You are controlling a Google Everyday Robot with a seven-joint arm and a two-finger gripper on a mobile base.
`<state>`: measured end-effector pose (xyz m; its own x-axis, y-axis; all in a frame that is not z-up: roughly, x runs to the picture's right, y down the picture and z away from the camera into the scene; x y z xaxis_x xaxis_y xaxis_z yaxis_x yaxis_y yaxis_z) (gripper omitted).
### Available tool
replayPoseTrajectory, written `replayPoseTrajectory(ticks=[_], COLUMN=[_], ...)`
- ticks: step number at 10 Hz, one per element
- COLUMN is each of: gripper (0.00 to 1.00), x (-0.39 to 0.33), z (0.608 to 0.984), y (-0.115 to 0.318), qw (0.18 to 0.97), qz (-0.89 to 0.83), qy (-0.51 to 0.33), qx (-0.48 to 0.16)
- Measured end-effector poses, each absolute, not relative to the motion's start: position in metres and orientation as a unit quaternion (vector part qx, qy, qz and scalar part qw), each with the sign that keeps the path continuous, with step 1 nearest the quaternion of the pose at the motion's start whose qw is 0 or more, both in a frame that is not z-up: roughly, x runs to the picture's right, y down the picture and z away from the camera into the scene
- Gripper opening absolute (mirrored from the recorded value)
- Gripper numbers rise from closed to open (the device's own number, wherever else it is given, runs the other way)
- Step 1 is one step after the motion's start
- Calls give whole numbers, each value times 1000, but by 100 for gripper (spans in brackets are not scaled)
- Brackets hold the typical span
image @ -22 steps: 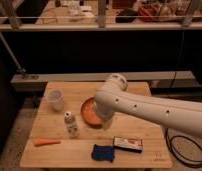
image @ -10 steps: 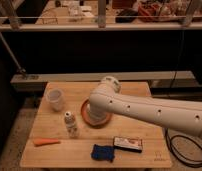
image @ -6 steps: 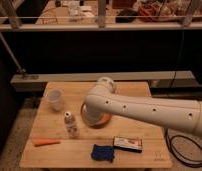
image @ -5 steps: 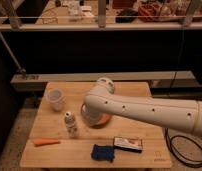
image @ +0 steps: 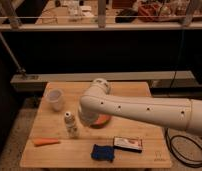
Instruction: Knock the bottle over
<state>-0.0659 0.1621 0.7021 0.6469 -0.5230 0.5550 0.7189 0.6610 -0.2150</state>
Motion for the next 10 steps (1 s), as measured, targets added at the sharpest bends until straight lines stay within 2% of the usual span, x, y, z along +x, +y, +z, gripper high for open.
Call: replayPoseTrajectory(ticks=[6, 8, 10], gripper=[10, 1, 0], x=[-87, -89, -95], z=[710, 713, 715], y=[162, 162, 163], qw=[872, 870, 866], qz=[-374, -378, -384], qy=[-241, -242, -245], qx=[-207, -206, -205])
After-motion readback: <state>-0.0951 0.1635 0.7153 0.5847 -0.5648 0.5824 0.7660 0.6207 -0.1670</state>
